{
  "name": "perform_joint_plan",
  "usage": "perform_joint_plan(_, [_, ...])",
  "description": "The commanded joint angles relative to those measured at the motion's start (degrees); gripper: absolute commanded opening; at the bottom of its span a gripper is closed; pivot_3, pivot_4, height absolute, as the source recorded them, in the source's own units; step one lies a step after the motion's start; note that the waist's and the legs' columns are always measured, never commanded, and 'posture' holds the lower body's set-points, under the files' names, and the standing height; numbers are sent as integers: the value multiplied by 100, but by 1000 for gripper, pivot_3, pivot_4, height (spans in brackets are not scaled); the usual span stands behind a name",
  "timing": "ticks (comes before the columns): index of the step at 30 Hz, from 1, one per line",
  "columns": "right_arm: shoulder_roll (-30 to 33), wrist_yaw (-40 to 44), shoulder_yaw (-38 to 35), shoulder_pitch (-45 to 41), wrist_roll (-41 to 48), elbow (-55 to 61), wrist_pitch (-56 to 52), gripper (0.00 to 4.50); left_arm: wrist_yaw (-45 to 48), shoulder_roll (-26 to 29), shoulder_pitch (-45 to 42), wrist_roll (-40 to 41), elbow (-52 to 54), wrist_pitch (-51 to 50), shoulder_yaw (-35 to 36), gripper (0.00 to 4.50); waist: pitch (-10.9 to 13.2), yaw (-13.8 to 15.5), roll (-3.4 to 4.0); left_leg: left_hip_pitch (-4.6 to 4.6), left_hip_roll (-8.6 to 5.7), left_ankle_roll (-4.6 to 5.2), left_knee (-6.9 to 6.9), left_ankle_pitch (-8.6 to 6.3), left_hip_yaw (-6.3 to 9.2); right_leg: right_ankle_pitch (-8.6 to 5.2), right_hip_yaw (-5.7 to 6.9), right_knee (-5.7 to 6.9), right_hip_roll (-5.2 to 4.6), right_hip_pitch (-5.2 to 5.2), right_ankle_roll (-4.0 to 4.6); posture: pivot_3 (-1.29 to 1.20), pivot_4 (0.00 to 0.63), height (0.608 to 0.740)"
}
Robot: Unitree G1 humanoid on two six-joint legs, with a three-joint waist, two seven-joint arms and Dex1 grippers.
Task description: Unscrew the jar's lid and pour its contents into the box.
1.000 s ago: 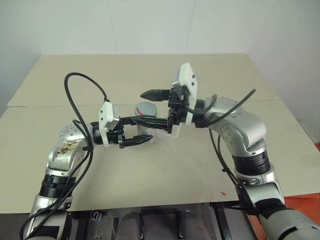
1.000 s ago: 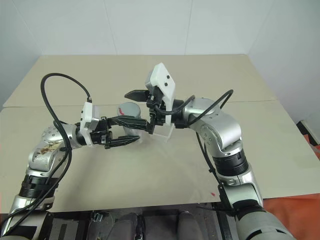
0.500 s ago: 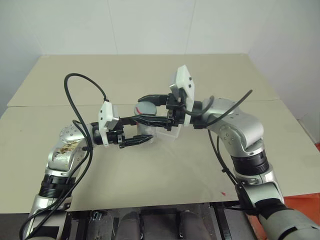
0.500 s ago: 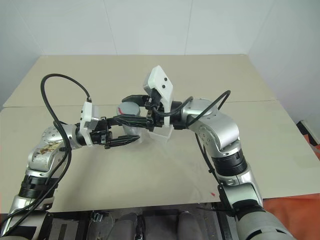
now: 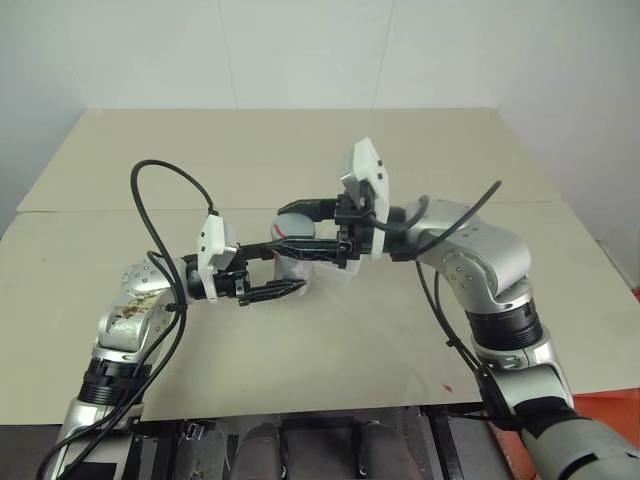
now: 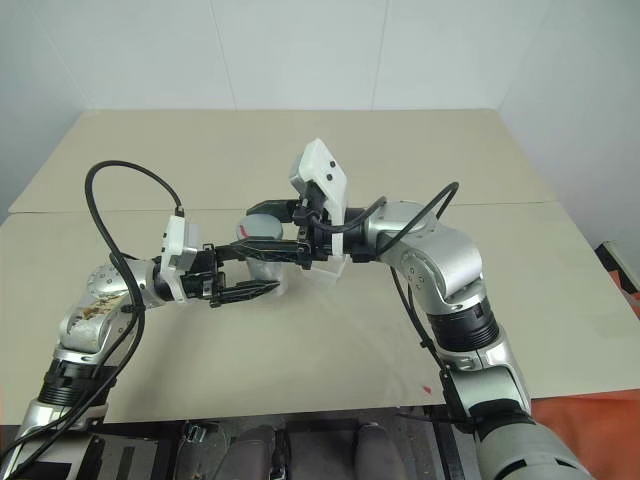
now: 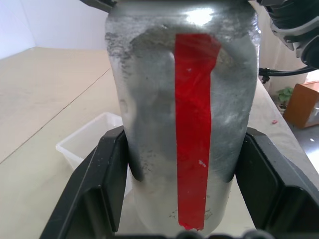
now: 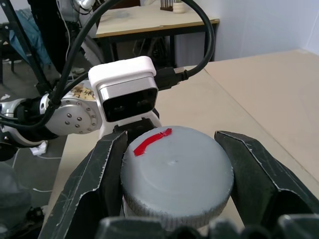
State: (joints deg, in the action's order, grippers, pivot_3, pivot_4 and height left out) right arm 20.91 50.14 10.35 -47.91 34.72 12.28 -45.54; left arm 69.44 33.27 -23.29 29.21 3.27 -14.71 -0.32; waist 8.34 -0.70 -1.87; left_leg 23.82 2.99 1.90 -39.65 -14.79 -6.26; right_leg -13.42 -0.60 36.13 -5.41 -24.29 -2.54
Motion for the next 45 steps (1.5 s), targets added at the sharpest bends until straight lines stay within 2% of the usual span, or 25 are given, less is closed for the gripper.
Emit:
perform_joint_plan(1, [147, 202, -750, -92, 623, 549, 73, 2774, 265, 98, 157, -115, -106, 56, -194, 2783, 0, 4, 0, 0, 0, 0, 0, 0, 0, 0, 0, 0, 0, 1, 0, 0, 150, 740])
perform_joint_plan(8, [392, 489, -768, 92, 955, 785, 181, 2774, 692, 68, -59, 218, -216, -17, -204, 2783, 0, 0, 0, -1, 0, 1, -1, -1, 1, 0, 0, -5, 1, 0, 0, 0, 150, 740])
perform_joint_plan(18, [527, 1095, -684, 96, 932, 669, 561, 2774, 1136, 123, -158, 532, -67, -331, -353, 2783, 0, 2, 0, -1, 0, 2, -4, -1, 1, 0, -1, -6, 1, 0, 0, 0, 150, 740])
perform_joint_plan(26, [366, 1740, -451, -50, 693, 270, 1332, 2774, 1313, 174, -127, 627, 107, -535, -450, 2783, 0, -2, 0, -1, 2, 2, -4, -1, 3, -1, -2, -4, 5, -1, -1, 0, 150, 740])
perform_joint_plan(30, [299, 1659, -445, -130, 579, 122, 1421, 2774, 1197, 149, -181, 558, -1, -467, -370, 2783, 0, 1, 0, -1, 1, 2, -8, -1, 2, 0, -3, -4, 3, 1, -1, 0, 150, 740])
perform_joint_plan(35, [467, 1043, -699, 52, 162, 37, 1509, 2774, 909, 168, -246, 394, -202, -251, -77, 2783, 0, 7, 0, -1, 1, 2, -7, -1, 2, 0, -2, -2, 3, 0, -1, 0, 150, 740])
perform_joint_plan(45, [553, -1738, -1147, 1084, -1406, -47, 1130, 2774, 98, 142, -479, 162, -367, 79, 489, 2783, 0, 13, 0, 0, -1, 0, -5, 0, -1, 0, -2, -3, -1, 0, 0, 0, 150, 740])
